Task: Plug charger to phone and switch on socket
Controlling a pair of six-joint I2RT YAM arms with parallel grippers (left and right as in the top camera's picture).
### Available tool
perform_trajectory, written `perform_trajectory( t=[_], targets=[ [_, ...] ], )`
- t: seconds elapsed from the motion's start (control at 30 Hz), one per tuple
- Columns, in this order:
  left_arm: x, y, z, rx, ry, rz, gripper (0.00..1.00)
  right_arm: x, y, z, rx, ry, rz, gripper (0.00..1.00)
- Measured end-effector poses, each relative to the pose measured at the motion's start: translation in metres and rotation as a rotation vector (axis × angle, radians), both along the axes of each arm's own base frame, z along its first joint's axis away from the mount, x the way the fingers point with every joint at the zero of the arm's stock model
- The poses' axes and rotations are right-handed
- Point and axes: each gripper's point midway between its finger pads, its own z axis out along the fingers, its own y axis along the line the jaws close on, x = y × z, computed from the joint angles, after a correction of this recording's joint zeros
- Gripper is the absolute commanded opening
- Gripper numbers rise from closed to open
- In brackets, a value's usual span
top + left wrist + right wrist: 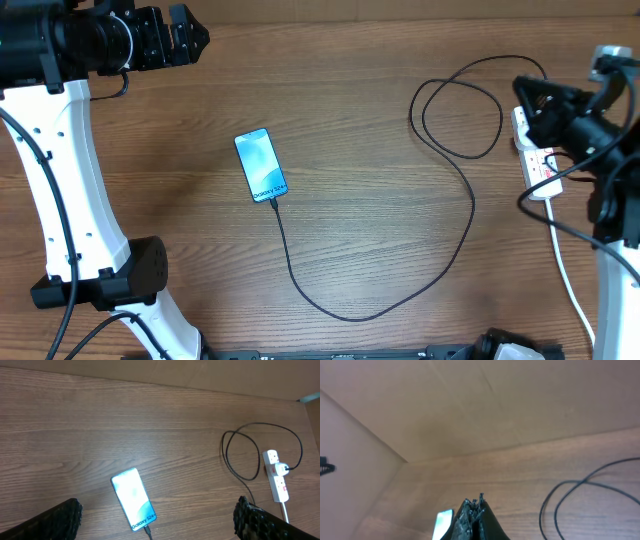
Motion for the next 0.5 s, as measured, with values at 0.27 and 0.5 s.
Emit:
perform_trajectory(
  t=[0.27,0.5],
  targets=[
    [0.000,0.000,0.000,0.000,0.000,0.000,1.00,-0.006,0.027,-0.002,-0.153,0.032,-0.123,0.04],
    [0.000,0.000,0.000,0.000,0.000,0.000,0.99,-0.025,0.029,-0.007,-0.305,0.067,-0.271,0.04]
  ],
)
